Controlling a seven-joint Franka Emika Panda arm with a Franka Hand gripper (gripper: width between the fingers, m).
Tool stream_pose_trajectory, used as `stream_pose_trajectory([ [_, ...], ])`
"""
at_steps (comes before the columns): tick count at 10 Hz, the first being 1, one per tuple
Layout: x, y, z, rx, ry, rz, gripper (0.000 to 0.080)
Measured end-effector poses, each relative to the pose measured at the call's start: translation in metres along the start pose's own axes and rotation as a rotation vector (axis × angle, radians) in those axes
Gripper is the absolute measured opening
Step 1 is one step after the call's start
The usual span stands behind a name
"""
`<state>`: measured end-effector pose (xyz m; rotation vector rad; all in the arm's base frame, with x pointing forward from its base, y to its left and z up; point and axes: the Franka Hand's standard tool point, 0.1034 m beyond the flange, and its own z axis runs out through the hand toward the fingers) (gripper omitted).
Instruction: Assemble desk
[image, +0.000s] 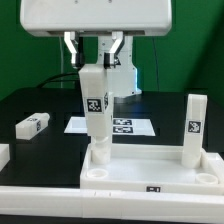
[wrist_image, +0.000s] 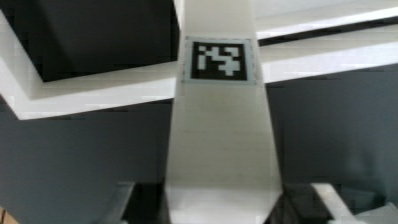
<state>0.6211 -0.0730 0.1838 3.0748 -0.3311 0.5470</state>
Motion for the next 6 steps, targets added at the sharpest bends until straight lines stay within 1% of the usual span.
stream_pose_trajectory([
  [1,0.000,0.002,0.001,-0.002,-0.001,0.003,0.0284],
  [3,0.000,-0.002,0.001,-0.002,-0.002,-0.002,0.0284],
  [4,0.002,-0.024,-0.001,0.001,0.003,-0.024,0.0284],
  [5,0.003,-0.055,-0.004,0.020,0.011,-0.051,0.0284],
  [6,0.001,-0.076,-0.006,0.032,0.013,-0.040,0.0284],
])
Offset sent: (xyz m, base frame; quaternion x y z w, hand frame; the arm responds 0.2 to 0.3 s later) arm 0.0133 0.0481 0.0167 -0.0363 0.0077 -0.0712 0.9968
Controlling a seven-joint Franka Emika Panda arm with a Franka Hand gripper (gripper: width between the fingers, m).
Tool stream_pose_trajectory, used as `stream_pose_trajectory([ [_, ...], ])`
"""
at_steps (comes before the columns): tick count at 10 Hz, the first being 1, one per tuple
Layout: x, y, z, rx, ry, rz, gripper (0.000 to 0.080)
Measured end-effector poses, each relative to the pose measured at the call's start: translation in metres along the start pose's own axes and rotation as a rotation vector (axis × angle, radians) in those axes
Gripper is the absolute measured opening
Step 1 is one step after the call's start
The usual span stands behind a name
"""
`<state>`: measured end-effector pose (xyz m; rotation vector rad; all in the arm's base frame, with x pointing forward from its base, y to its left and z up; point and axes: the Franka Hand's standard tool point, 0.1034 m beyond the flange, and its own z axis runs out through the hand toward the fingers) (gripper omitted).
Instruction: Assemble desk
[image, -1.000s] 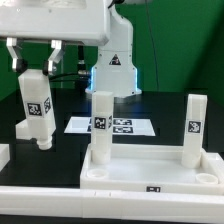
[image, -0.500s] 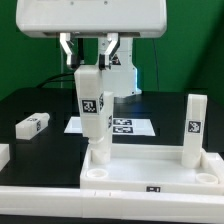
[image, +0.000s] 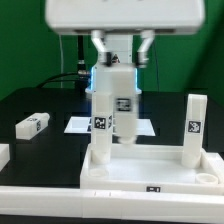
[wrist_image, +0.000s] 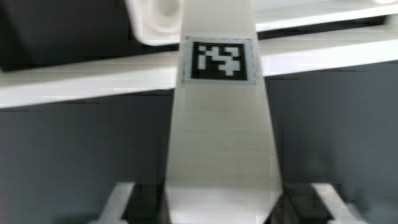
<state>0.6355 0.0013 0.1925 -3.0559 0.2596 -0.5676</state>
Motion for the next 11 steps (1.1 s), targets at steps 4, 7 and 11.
stream_pose_trajectory([
  [4,-0.002,-0.007,0.001,0.004,-0.003,0.013,0.0284],
  [7,0.001,-0.044,-0.002,0.005,-0.002,-0.061,0.0284],
  [11,0.003,-0.054,0.000,0.008,0.050,-0.075,0.0284],
])
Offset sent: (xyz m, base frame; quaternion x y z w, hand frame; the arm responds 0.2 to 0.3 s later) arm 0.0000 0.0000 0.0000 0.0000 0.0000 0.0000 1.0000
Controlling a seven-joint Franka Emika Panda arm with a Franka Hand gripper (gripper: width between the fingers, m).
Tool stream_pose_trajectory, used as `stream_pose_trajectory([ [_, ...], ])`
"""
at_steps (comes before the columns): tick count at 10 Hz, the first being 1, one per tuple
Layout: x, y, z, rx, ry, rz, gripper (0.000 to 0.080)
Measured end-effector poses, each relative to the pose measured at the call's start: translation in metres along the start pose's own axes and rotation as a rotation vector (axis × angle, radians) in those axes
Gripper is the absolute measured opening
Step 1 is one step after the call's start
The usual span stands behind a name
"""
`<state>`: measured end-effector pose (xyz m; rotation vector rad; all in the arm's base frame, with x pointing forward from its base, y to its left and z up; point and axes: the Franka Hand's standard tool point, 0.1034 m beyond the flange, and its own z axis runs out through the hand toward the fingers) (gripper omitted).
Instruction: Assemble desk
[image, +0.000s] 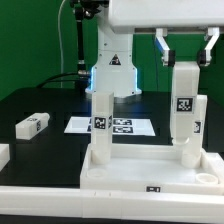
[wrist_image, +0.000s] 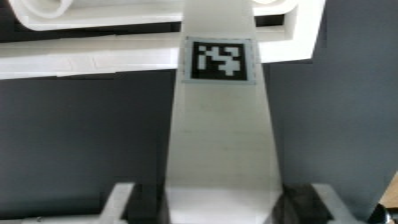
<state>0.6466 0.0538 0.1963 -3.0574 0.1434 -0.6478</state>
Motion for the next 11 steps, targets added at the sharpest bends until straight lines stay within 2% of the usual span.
stream_pose_trajectory([
  [1,0.003,-0.012,0.001,0.003,0.133,-0.046,0.0284],
  [2,-0.008,-0.023,0.008,0.008,0.194,-0.076,0.0284],
  [3,-0.013,-0.025,0.014,0.003,0.190,-0.111,0.0284],
  [7,-0.013,-0.024,0.015,0.000,0.182,-0.118,0.0284],
  [10,-0.024,-0.041,0.021,0.015,0.167,-0.119,0.0284],
  [11,-0.027,-0.042,0.023,0.015,0.161,-0.121,0.0284],
])
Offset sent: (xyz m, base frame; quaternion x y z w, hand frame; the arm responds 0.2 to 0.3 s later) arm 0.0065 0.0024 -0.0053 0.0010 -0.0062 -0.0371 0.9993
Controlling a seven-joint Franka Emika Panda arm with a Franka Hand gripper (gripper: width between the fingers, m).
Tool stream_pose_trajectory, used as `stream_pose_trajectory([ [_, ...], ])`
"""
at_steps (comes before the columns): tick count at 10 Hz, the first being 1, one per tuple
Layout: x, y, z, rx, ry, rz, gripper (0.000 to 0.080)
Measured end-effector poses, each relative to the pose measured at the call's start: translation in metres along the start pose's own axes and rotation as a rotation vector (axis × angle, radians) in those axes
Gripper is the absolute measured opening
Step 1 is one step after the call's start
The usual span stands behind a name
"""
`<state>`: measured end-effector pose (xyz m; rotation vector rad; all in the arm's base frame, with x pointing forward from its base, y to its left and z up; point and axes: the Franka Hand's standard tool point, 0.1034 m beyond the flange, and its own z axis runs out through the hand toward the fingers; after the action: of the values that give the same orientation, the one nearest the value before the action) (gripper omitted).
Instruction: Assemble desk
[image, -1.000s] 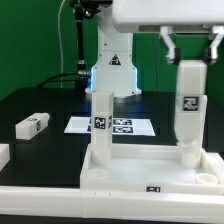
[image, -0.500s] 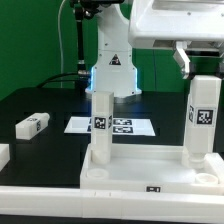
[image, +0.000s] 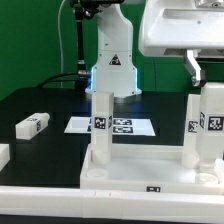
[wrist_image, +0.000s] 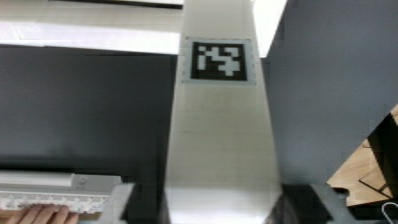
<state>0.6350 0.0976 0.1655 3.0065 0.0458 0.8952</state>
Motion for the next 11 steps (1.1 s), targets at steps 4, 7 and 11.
stream_pose_trajectory([
  [4,-0.0093,-0.0005,0.0074,-0.005,-0.014,-0.008,0.0284],
  [7,-0.0087,-0.0008,0.0079,-0.005,-0.013,-0.009,0.0284],
  [11,-0.0093,-0.0040,0.0109,-0.003,-0.013,-0.014,0.0284],
])
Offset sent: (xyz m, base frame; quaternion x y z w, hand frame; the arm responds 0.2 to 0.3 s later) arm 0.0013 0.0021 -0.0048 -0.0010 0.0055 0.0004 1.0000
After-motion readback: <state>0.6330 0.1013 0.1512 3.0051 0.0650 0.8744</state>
